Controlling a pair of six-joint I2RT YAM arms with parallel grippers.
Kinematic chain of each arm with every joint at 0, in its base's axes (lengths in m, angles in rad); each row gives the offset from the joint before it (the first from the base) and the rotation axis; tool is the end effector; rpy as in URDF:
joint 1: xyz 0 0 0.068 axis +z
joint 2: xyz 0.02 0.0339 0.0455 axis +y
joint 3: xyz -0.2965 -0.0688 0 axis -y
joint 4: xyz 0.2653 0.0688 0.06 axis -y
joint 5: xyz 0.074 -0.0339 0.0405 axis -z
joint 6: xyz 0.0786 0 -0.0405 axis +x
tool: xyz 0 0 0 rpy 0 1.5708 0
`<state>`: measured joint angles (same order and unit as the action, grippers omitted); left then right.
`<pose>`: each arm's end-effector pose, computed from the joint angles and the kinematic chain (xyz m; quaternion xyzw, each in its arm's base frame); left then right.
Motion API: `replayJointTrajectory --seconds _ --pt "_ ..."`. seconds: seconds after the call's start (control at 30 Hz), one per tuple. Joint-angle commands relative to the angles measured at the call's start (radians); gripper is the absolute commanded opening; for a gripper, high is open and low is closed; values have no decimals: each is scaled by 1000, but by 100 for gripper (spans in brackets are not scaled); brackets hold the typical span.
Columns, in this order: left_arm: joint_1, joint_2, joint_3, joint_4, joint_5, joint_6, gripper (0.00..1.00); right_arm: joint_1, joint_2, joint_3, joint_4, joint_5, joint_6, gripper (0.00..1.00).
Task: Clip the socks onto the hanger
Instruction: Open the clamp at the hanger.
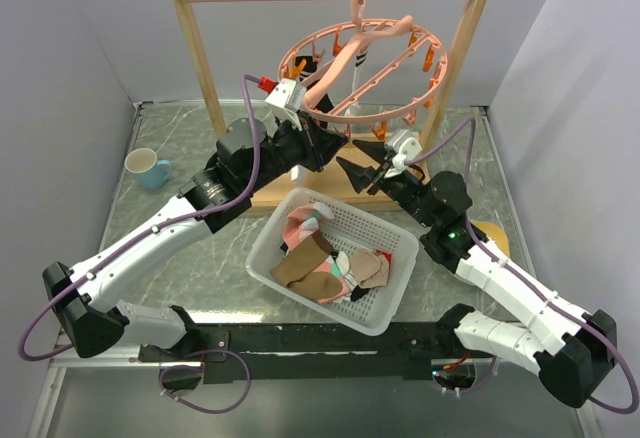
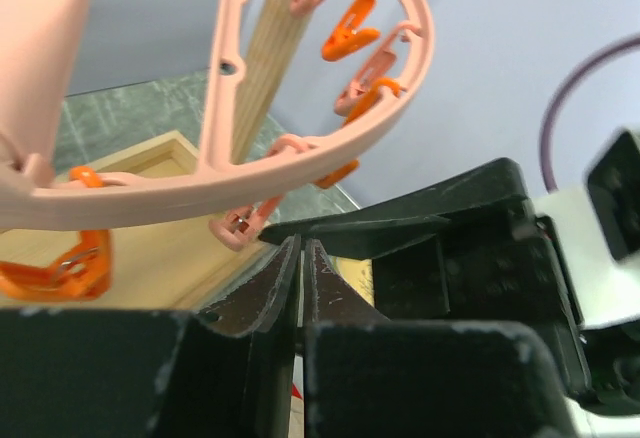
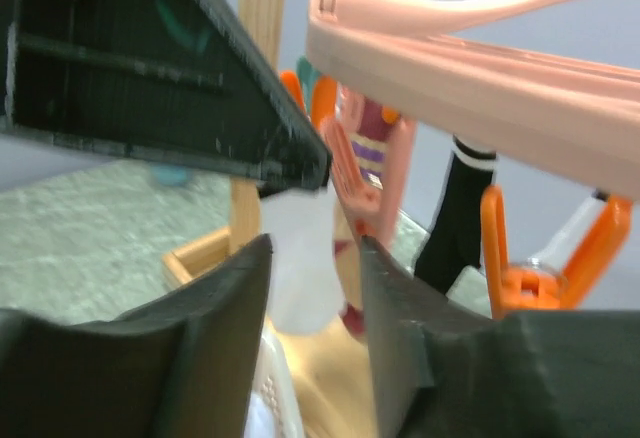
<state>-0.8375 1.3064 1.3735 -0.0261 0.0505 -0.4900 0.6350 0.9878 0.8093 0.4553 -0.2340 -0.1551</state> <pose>0.2350 -0.2668 0.4836 0.1376 0.6787 -0.4581 0.5573 0.2092 0.1768 0.4141 -0.3164 0.5167 0.2567 0.7530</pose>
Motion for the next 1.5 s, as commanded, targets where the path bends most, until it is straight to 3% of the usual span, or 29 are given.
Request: replayJointTrajectory --seconds 0.0,0.07,0.23,0.83,0.93,1.17,1.3,1.47 --pt "0 -16 15 29 -77 18 11 -6 -55 -19 -17 59 -44 62" --pt "0 -12 16 29 -75 16 11 -12 -57 -21 -13 55 -50 67" --pt "-2 -9 25 29 -63 10 10 -35 -14 7 9 24 -29 68" --pt "8 -42 -2 3 -61 10 10 -69 133 90 187 -36 38 56" --pt "17 -50 -10 2 -60 7 10 -72 143 97 186 -62 49 51" --pt "57 -78 -14 -11 -60 -19 11 -74 150 110 168 -94 66 24" --pt "93 -105 -19 -26 -34 -51 12 -74 157 119 164 -117 78 20" --pt "104 -124 -51 -29 11 -81 18 -74 161 139 148 -130 91 4"
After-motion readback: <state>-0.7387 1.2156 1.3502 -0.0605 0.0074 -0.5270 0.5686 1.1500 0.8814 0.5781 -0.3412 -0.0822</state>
